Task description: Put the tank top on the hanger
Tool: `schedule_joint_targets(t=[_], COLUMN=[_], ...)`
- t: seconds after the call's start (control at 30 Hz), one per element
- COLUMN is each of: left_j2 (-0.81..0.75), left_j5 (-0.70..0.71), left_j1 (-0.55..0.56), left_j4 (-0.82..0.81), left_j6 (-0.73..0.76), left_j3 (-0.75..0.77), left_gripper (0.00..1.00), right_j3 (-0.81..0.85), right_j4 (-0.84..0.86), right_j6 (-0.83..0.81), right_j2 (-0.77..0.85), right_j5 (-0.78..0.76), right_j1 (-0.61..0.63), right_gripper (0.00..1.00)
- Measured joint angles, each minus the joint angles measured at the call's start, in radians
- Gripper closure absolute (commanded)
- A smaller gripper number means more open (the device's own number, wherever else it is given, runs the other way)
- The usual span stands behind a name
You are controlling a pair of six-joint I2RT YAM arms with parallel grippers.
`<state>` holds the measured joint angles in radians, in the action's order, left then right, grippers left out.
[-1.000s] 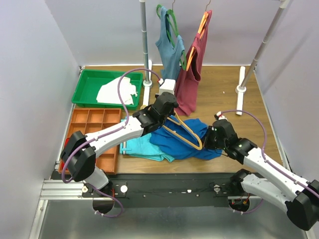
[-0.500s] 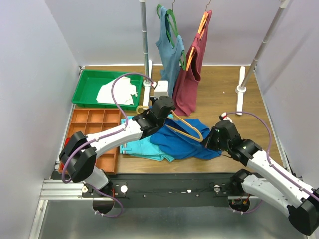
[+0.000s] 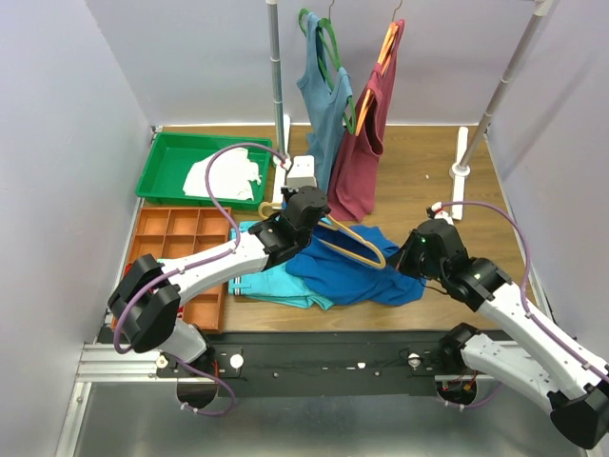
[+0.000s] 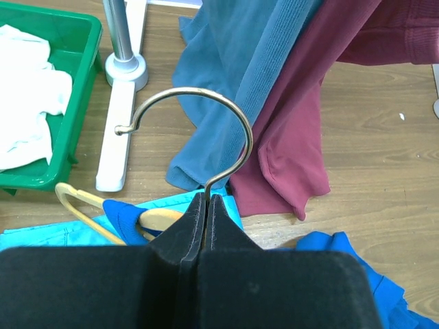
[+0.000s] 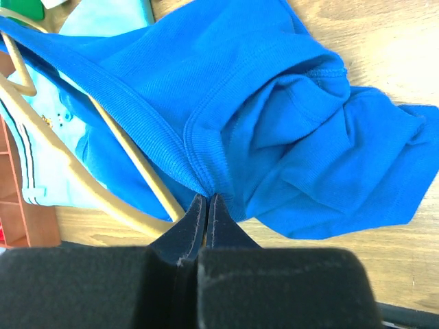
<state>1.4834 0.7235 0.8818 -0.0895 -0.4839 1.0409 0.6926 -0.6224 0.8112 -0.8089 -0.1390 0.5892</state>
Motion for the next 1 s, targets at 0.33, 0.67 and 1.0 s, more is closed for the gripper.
schedule_joint_targets(t=[0.33, 0.67, 1.0], left_j2=[0.004, 0.020, 0.034], left_j5=[0.004, 0.006, 0.008], left_j1=[-0.002, -0.003, -0.003], left_j4=[-0.001, 0.001, 0.000], left_j6=[-0.015, -0.019, -0.018], left_j3=[0.003, 0.014, 0.025], left_gripper=[1.00, 1.00, 1.00], right_j3=[0.010, 0.010, 0.172], right_j4=[-0.062, -0.076, -0.089], right_j6=[0.001, 0.000, -0.034], right_j2=[0.057, 0.084, 0.010], right_j5=[-0.003, -0.002, 0.027], right_j1=[0.000, 0.000, 0.000], right_gripper=[0.99, 0.98, 0.94])
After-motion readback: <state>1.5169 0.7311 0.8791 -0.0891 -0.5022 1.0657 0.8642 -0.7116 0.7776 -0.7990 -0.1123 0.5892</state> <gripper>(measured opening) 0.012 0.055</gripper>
